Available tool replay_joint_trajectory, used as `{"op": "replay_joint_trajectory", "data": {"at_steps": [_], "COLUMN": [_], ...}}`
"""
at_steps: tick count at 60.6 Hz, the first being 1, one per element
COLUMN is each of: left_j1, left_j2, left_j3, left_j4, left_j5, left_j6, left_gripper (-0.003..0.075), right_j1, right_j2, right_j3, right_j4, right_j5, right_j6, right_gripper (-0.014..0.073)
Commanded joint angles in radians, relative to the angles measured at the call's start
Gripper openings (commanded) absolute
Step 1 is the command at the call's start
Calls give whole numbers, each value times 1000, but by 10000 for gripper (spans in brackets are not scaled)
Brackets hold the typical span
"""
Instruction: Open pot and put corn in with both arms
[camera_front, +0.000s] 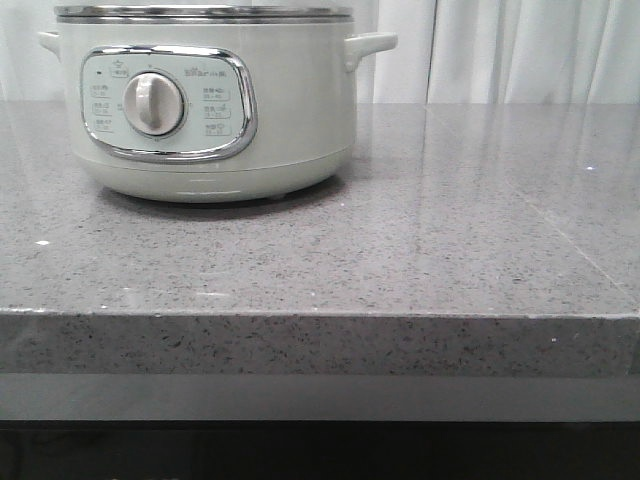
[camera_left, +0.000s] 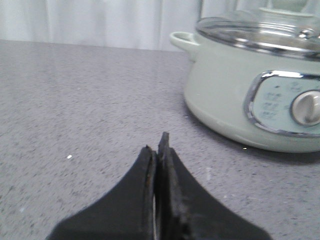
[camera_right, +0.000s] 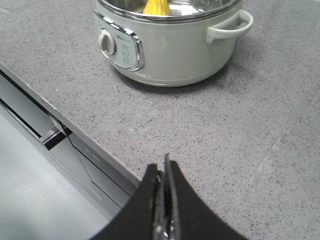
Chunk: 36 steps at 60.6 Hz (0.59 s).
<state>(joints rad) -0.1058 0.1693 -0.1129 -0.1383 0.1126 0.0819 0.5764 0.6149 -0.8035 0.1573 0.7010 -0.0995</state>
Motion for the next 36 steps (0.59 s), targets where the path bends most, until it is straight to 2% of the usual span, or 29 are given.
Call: {"op": "replay_joint_trajectory", "data": {"at_steps": [1,12,15,36], "left_j1": [20,33,33,35], "left_j2": [-56,-161,-195,-189], "left_j3": [53,133,133,133], "left_j4": [-12,-12,-12,-12], "left_j5": [-156,-204,-175,-199], "left_j6": [-7,-7,-7,-7], "left_gripper": [-20,-20,-20,-20], "right_j1": [-4,-4,-4,-4], "right_j2": [0,0,0,0], "right_j3": [-25,-25,-25,-25], "right_j4": [1,1,1,1], "right_j5": [-70,-70,-70,-69], "right_j6": [-11,-11,-11,-11], "right_gripper": [-69,-69,-69,-69]}}
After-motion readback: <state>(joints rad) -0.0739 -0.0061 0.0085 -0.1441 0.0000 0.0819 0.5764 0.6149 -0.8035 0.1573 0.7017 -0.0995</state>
